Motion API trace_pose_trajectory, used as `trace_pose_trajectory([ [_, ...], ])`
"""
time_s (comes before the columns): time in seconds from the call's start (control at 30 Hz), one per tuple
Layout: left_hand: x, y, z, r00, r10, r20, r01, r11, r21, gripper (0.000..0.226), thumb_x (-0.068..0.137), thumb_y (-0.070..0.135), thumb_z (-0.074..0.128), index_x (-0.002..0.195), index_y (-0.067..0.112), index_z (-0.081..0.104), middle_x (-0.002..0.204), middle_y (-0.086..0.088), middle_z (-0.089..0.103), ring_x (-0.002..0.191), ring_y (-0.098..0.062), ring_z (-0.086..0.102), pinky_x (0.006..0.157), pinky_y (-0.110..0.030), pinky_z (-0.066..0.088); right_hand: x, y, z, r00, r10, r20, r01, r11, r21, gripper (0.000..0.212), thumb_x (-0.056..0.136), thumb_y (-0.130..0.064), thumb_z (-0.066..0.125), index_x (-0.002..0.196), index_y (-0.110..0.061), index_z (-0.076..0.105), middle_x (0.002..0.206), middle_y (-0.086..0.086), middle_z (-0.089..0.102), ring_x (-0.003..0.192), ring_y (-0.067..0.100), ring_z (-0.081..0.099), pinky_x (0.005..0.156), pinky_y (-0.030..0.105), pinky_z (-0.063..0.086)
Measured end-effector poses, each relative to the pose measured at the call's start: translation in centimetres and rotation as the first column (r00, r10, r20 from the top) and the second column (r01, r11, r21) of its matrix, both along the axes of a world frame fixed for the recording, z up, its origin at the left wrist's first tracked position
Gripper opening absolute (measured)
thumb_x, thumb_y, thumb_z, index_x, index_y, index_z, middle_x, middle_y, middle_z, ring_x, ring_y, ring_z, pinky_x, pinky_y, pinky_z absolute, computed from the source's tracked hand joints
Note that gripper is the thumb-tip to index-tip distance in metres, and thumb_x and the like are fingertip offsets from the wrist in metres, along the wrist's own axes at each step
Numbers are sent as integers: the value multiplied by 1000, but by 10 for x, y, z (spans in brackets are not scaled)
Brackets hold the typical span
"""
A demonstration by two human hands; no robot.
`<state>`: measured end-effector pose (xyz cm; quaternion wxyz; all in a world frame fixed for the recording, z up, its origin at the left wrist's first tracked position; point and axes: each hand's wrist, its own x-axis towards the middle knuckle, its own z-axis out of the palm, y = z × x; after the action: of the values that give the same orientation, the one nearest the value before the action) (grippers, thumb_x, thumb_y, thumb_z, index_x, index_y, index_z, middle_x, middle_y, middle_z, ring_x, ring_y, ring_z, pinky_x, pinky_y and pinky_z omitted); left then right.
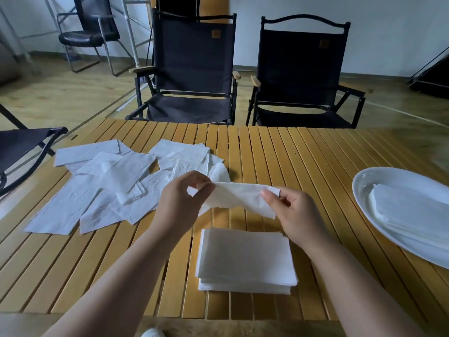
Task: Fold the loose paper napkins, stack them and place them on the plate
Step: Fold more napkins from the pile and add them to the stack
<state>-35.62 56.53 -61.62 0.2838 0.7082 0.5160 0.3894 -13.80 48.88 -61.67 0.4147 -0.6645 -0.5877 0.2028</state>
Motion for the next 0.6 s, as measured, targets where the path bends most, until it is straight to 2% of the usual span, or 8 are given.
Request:
trace_pose_trajectory([
  [0.07, -4, 0, 2, 1000, -3, 30, 4, 1000, -18, 4, 92, 30, 66, 95, 32, 65, 94, 23, 63, 93, 5, 58, 77, -17, 47, 3, -3, 6, 994, 30, -101, -35, 998, -46, 35, 99, -34, 57, 66, -25, 57, 46, -14, 47, 45, 2, 44, 44, 13, 32],
  [0.17, -7, -2, 9, 992, -5, 127, 13, 998, -61, 8, 92, 29, 67, 95, 23, 69, 90, 14, 70, 85, 1, 66, 73, -20, 52, 6, -10, 13, 971, 35, -237, -51, 997, -61, 23, 98, -32, 58, 81, -22, 68, 45, -16, 52, 42, 1, 47, 45, 13, 34],
  [0.27, -9, -7, 18, 977, -20, 214, 53, 988, -147, 10, 93, 29, 66, 93, 19, 68, 78, 5, 73, 68, -5, 66, 63, -24, 51, 12, -13, 17, 959, 37, -279, -56, 997, -60, 16, 90, -33, 68, 91, -18, 74, 64, -11, 68, 53, 2, 58, 48, 19, 41],
  [0.33, -11, -12, 24, 965, -63, 254, 125, 963, -238, 13, 93, 28, 67, 90, 15, 68, 68, 3, 71, 54, -7, 56, 57, -26, 45, 20, -15, 20, 946, 27, -324, -73, 989, -132, 20, 87, -34, 72, 92, -15, 75, 79, 0, 76, 66, 10, 68, 54, 30, 51],
  [0.37, -11, -14, 26, 961, -85, 264, 163, 943, -291, 15, 93, 27, 67, 90, 12, 67, 63, 2, 68, 50, -7, 52, 54, -26, 42, 24, -17, 22, 940, 11, -340, -82, 977, -195, 21, 88, -34, 73, 91, -14, 75, 81, 6, 76, 61, 14, 66, 53, 31, 50],
  [0.47, -14, -18, 27, 972, -166, 165, 223, 876, -428, 16, 91, 27, 69, 90, 11, 68, 62, 3, 71, 45, -6, 52, 47, -20, 39, 36, -24, 23, 958, 16, -288, -138, 903, -407, 23, 90, -34, 71, 94, -12, 75, 71, 4, 72, 41, 7, 44, 42, 18, 32],
  [0.53, -16, -19, 24, 968, -242, 60, 239, 834, -497, 14, 90, 30, 70, 90, 16, 70, 71, -1, 75, 53, -13, 59, 49, -22, 39, 39, -28, 21, 974, 59, -218, -167, 840, -517, 21, 91, -34, 70, 92, -13, 75, 60, -4, 66, 38, 5, 40, 42, 17, 30],
  [0.6, -17, -19, 20, 961, -276, 7, 235, 804, -546, 10, 91, 30, 71, 90, 19, 70, 78, -2, 76, 62, -20, 67, 53, -27, 40, 38, -28, 20, 986, 96, -139, -160, 796, -583, 25, 91, -36, 70, 79, -14, 72, 56, -4, 61, 40, 6, 41, 47, 21, 32],
])
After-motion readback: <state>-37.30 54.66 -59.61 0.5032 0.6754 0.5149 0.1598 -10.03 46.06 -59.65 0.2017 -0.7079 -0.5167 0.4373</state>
